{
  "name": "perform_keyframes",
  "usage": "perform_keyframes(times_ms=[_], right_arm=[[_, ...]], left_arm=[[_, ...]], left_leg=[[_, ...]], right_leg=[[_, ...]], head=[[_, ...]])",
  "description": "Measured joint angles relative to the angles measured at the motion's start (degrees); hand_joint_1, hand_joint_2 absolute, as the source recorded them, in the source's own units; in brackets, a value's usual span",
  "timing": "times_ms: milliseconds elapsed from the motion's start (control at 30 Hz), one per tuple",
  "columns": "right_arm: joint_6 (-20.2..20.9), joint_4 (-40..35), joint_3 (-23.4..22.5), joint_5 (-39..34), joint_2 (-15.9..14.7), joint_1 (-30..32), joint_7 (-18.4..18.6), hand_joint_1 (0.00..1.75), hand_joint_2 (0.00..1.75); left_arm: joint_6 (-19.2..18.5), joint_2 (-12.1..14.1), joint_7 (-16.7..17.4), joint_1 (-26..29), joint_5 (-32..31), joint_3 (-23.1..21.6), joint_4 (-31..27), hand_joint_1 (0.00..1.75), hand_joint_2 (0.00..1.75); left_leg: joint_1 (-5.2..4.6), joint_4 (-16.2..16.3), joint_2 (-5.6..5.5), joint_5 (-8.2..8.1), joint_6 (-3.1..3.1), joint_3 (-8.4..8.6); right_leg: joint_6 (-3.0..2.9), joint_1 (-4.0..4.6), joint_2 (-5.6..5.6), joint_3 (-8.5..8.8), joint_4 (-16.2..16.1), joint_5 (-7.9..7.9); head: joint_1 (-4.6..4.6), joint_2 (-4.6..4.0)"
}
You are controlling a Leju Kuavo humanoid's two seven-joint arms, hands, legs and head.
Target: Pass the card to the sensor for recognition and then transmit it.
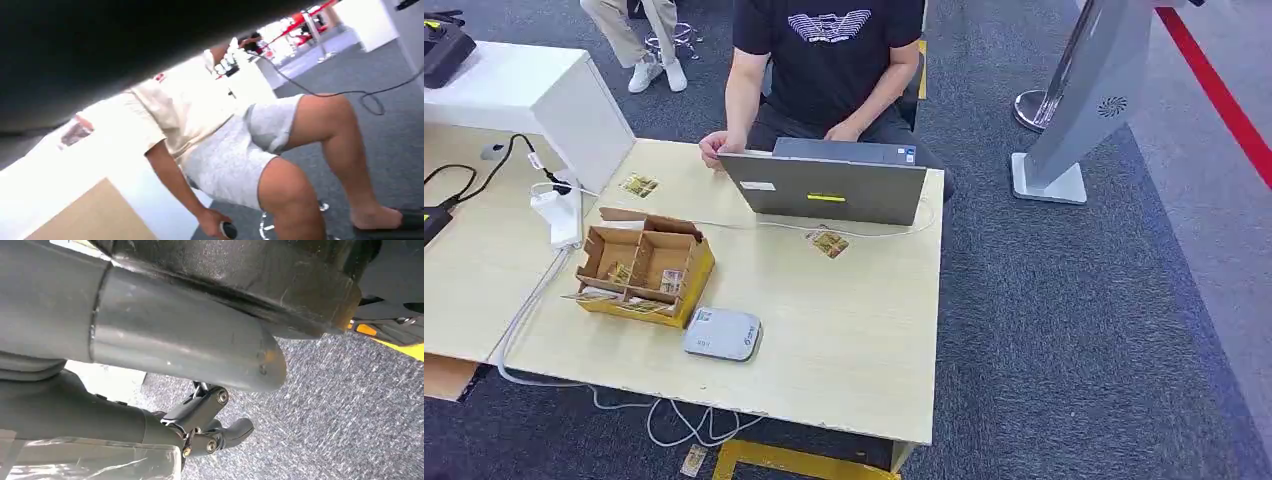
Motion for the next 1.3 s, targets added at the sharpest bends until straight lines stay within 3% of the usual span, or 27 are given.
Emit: perform_keyframes(times_ms=[67, 133, 333, 367, 467, 600, 767, 900, 1067, 1300], right_arm=[[0.0, 0.0, -0.07, -0.57, 0.0, 0.11, -0.57, 0.0, 0.0], [0.0, 0.02, -0.09, -0.63, 0.0, 0.14, -0.59, 0.0, 0.0], [-0.02, 0.04, -0.07, -0.87, -0.02, 0.11, -0.39, 0.0, 0.0], [0.0, 0.04, -0.07, -0.87, -0.02, 0.11, -0.39, 0.0, 0.0], [0.0, 0.04, -0.07, -0.87, -0.02, 0.12, -0.44, 0.0, 0.0], [0.0, 0.02, -0.07, -0.89, -0.07, 0.12, -0.81, 0.0, 0.0], [0.0, 0.02, -0.07, -0.89, -0.11, 0.13, -1.22, 0.0, 0.0], [-0.02, 0.02, -0.07, -0.98, -0.17, 0.14, -1.86, 0.0, 0.0], [0.0, 0.02, 0.11, -0.92, -0.33, 0.13, -2.34, 0.0, 0.0], [0.33, 0.0, 0.98, -0.96, -0.37, 0.06, -2.4, 0.0, 0.0]], left_arm=[[-4.46, -0.31, 0.18, 1.1, 1.07, 1.55, -3.61, 0.0, 0.0], [-6.49, 0.26, 1.36, 2.3, 2.78, 2.62, -6.27, 0.0, 0.0], [-6.68, 4.2, 0.66, 3.03, 3.58, 4.08, -6.97, 0.0, 0.0], [-6.68, 4.68, 0.37, 3.03, 3.56, 4.17, -6.97, 0.0, 1.75], [-6.2, 5.7, -0.76, 3.04, 3.52, 4.37, -6.94, 0.0, 1.75], [-3.73, 7.81, -4.72, 3.02, 4.04, 4.54, -6.55, 0.0, 1.75], [-3.14, 9.4, -6.34, 3.02, 4.17, 4.72, -6.29, 0.0, 1.75], [-2.14, 10.36, -13.36, 2.78, 6.76, 4.72, -6.27, 0.0, 1.75], [-6.39, 12.35, -22.98, 1.27, 10.14, 4.69, -7.01, 0.0, 1.75], [-10.46, 15.43, -24.26, 1.14, 13.97, 3.4, -10.95, 0.0, 1.75]], left_leg=[[0.02, 0.0, 0.05, -0.02, -0.01, -0.01], [-0.02, 0.01, 0.03, -0.02, 0.0, 0.0], [0.01, 0.01, -0.12, -0.02, 0.0, -0.01], [0.01, 0.01, -0.12, -0.02, -0.01, 0.0], [0.01, 0.01, -0.11, -0.01, 0.0, 0.01], [-0.01, 0.01, -0.13, -0.01, 0.0, 0.01], [-0.02, 0.01, -0.14, -0.01, 0.0, 0.01], [-0.02, 0.01, -0.14, -0.01, 0.01, 0.01], [0.03, 0.01, -0.13, 0.01, -0.01, 0.03], [0.01, 0.01, -0.11, 0.0, -0.02, 0.04]], right_leg=[[-0.02, 0.01, 0.05, -0.02, 0.0, -0.01], [-0.01, -0.03, 0.03, -0.05, -0.02, -0.02], [-0.01, -0.03, -0.16, 0.03, -0.03, -0.08], [-0.02, -0.03, -0.17, 0.04, -0.03, -0.08], [-0.02, -0.03, -0.17, 0.05, -0.03, -0.08], [-0.02, -0.03, -0.2, 0.07, -0.02, -0.08], [-0.01, -0.03, -0.2, 0.06, -0.03, -0.09], [-0.01, -0.03, -0.2, 0.05, -0.03, -0.08], [-0.03, -0.02, -0.21, 0.05, -0.03, -0.07], [-0.03, -0.03, -0.18, 0.05, -0.02, -0.08]], head=[[0.04, 0.0], [0.02, 0.0], [0.0, 0.0], [0.02, 0.0], [0.02, 0.0], [0.07, 0.0], [0.02, 0.0], [0.04, 0.0], [0.06, 0.0], [-0.04, 0.0]])
